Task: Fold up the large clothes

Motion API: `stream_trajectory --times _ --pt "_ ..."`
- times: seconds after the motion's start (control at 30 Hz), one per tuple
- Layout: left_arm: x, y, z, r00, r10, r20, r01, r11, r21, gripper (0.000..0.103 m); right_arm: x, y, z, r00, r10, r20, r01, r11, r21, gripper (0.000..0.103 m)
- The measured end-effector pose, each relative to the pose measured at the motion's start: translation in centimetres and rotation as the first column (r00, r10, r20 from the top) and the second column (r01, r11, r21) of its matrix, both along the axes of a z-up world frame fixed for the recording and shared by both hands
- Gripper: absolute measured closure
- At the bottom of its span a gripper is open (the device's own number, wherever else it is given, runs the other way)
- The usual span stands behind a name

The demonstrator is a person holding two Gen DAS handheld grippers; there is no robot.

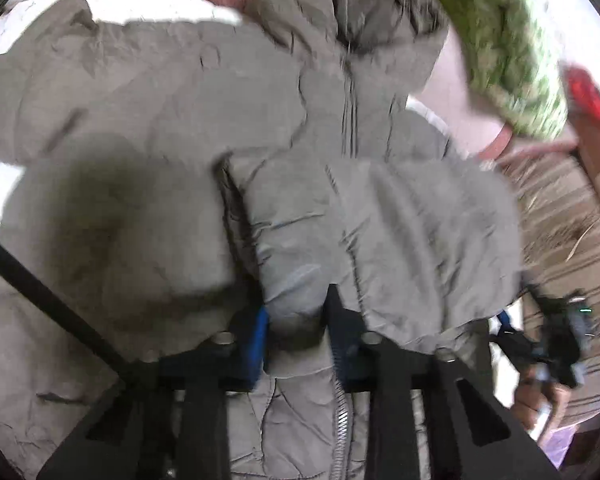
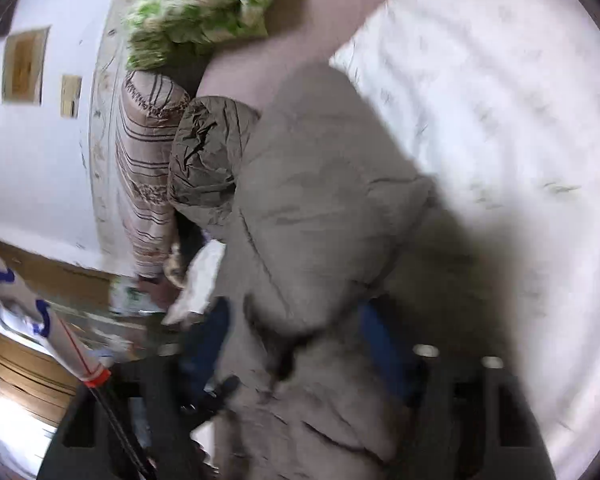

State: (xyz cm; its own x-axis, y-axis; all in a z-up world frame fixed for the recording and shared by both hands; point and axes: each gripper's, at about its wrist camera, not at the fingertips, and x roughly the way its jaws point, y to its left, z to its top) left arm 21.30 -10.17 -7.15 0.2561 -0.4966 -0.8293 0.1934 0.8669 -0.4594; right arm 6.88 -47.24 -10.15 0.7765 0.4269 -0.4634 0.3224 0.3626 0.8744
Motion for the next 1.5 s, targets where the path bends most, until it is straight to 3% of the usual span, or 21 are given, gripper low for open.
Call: stream_trajectory --times 0.07,0.13,0.17,0.27,0.33,0.37,0.43,0.47,0.5,0.53,0.57,0.6,0.63,0.77,0.87,1.0,1.1,1.23,1.33,1.5 --pt "1.1 1.9 2.5 0.998 0.035 0.057 -0.032 0.998 -0.044 0.084 0.4 -0.1 1.2 0.999 -0.022 0.026 0.023 1.0 -0.01 0.077" --pt "1.9 3.0 4.3 0.993 0.041 0.107 -0.033 0.996 -0.078 0.085 1.5 0.4 3.5 0.998 -0.001 0.062 0.007 0.995 -0.104 0.081" --pt "2.6 3.1 4.9 0.99 0.048 0.133 -0.04 0.997 -0.059 0.085 2.2 1.1 4.3 0.998 0.027 0.061 -0.018 0.988 -0.152 0.081" --pt "4.6 2.8 4.2 0.977 0.038 0.209 -0.06 0.994 0.097 0.085 5.2 3.6 4.1 0.995 0.1 0.02 -0.093 0.967 -0.239 0.081" --pt "5.7 2.7 2.4 0.972 0.042 0.232 -0.088 0.977 0.194 0.08 7.0 5.3 2.2 0.988 0.147 -0.037 -0.152 0.951 -0.27 0.08" --pt "5.9 2.7 1.3 0.972 0.048 0.231 -0.103 0.966 0.236 0.077 7.7 6.1 1.2 0.983 0.169 -0.066 -0.181 0.943 -0.28 0.08" --pt "5.5 3.3 -0.2 0.968 0.055 0.244 -0.132 0.942 0.309 0.055 8.6 7.5 -0.2 0.974 0.19 -0.125 -0.221 0.92 -0.322 0.078" --pt "5.4 3.3 -0.3 0.966 0.06 0.251 -0.145 0.93 0.337 0.048 8.4 7.5 -0.4 0.972 0.191 -0.133 -0.225 0.921 -0.317 0.073" --pt "5.4 3.4 0.1 0.964 0.066 0.256 -0.155 0.925 0.346 0.037 8.4 7.6 -0.2 0.971 0.201 -0.133 -0.231 0.93 -0.286 0.06" --pt "5.1 3.7 0.6 0.96 0.073 0.269 -0.167 0.924 0.344 0.036 8.1 7.7 0.3 0.971 0.211 -0.114 -0.234 0.934 -0.271 0.049" --pt "4.7 4.0 1.4 0.952 0.082 0.296 -0.18 0.93 0.32 0.036 7.5 7.9 0.9 0.973 0.214 -0.089 -0.231 0.933 -0.276 0.022" --pt "4.4 4.3 2.0 0.943 0.096 0.32 -0.195 0.936 0.293 0.033 6.5 8.6 2.0 0.975 0.213 -0.067 -0.223 0.92 -0.323 0.008" --pt "4.0 4.7 2.3 0.936 0.108 0.334 -0.207 0.937 0.28 0.028 5.9 9.2 2.9 0.975 0.211 -0.062 -0.219 0.904 -0.366 0.008" --pt "1.9 5.8 4.1 0.905 0.157 0.395 -0.268 0.932 0.244 0.028 3.0 11.2 6.3 0.978 0.209 -0.002 -0.187 0.869 -0.459 0.008" --pt "-0.5 6.9 5.9 0.865 0.164 0.474 -0.318 0.91 0.266 0.028 0.9 13.1 8.7 0.975 0.219 0.049 -0.153 0.808 -0.569 0.008" --pt "-2.6 9.6 7.4 0.834 0.187 0.52 -0.376 0.881 0.287 0.027 0.0 18.4 11.9 0.96 0.266 0.089 -0.132 0.709 -0.693 0.008" --pt "-2.9 11.7 7.6 0.831 0.209 0.515 -0.394 0.876 0.279 0.027 0.4 21.7 13.0 0.951 0.299 0.08 -0.151 0.673 -0.724 0.008" --pt "-2.7 13.4 7.1 0.87 0.175 0.461 -0.333 0.898 0.286 0.027 2.8 25.6 13.3 0.931 0.362 0.039 -0.218 0.639 -0.738 0.008" --pt "-1.5 15.3 6.5 0.885 0.198 0.422 -0.342 0.89 0.302 0.027 5.5 27.3 13.4 0.93 0.365 0.037 -0.243 0.688 -0.684 0.008" --pt "3.6 23.0 4.8 0.901 0.365 0.233 -0.408 0.896 0.173 0.026 11.1 31.6 14.0 0.901 0.435 -0.005 -0.349 0.716 -0.605 0.008"
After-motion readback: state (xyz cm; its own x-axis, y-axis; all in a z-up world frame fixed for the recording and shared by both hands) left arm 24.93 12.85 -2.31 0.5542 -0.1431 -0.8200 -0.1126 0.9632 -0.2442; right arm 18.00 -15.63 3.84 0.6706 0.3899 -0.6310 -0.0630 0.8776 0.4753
